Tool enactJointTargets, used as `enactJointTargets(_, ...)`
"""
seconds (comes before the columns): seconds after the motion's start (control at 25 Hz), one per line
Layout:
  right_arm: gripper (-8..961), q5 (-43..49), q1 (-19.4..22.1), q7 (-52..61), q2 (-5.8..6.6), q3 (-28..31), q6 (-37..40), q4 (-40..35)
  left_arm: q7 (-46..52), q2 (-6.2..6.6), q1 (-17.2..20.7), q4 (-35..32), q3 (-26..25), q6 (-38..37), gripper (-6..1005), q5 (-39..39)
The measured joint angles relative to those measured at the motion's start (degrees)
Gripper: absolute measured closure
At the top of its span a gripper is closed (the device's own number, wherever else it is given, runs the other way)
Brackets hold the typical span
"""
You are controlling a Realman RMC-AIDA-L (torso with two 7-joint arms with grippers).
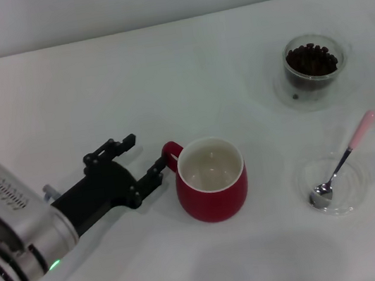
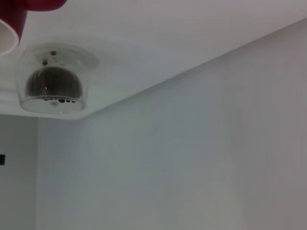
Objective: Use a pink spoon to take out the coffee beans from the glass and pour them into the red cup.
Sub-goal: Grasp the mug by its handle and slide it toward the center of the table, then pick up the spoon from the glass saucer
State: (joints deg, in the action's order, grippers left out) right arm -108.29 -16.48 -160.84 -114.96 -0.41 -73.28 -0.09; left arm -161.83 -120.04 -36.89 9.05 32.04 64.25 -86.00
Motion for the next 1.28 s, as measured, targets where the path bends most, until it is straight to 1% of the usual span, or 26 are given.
enactJointTargets(0.24, 85, 0.0, 0.2, 0.0, 0.0, -0.1, 0.0, 0.0, 0.0, 0.15, 3.4, -1.2, -0.1, 3.7, 333, 0.0)
enactJointTargets(0.32, 85, 0.0, 0.3, 0.0, 0.0, -0.2, 0.0, 0.0, -0.1, 0.13, 5.2, -2.3, -0.1, 5.6, 333, 0.0)
enactJointTargets(0.4, 85, 0.1, 0.4, 0.0, 0.0, -0.2, 0.0, 0.0, -0.1, 0.14, 5.7, -2.5, 0.0, 6.1, 334, 0.0)
enactJointTargets(0.76, 85, 0.2, 1.3, 0.0, 0.06, -0.2, -0.5, 0.6, -0.1, 0.15, 9.9, -4.1, -0.1, 10.4, 335, -0.3)
enactJointTargets(0.84, 84, 0.2, 1.3, 0.0, 0.07, -0.2, -0.6, 0.6, -0.2, 0.2, 11.4, -4.1, -0.1, 12.0, 335, -1.6)
enactJointTargets(0.88, 84, 0.2, 1.4, 0.0, 0.08, -0.4, -0.6, 0.6, -0.2, 0.2, 11.4, -4.1, -0.1, 12.0, 335, -1.6)
enactJointTargets(1.04, 84, 0.4, 1.5, 0.2, 0.17, -2.1, 0.8, 0.3, -0.2, 0.22, 13.4, -5.0, -0.1, 13.4, 334, -5.4)
enactJointTargets(1.16, 84, 0.8, 1.5, 3.0, 0.22, -3.4, 3.0, -0.7, -0.2, 0.3, 14.2, -5.7, -0.1, 14.7, 333, -7.2)
enactJointTargets(1.28, 84, 2.9, 1.7, 10.9, 0.35, -6.0, 6.2, -4.3, -0.2, 0.36, 14.8, -6.4, -0.1, 15.6, 333, -8.6)
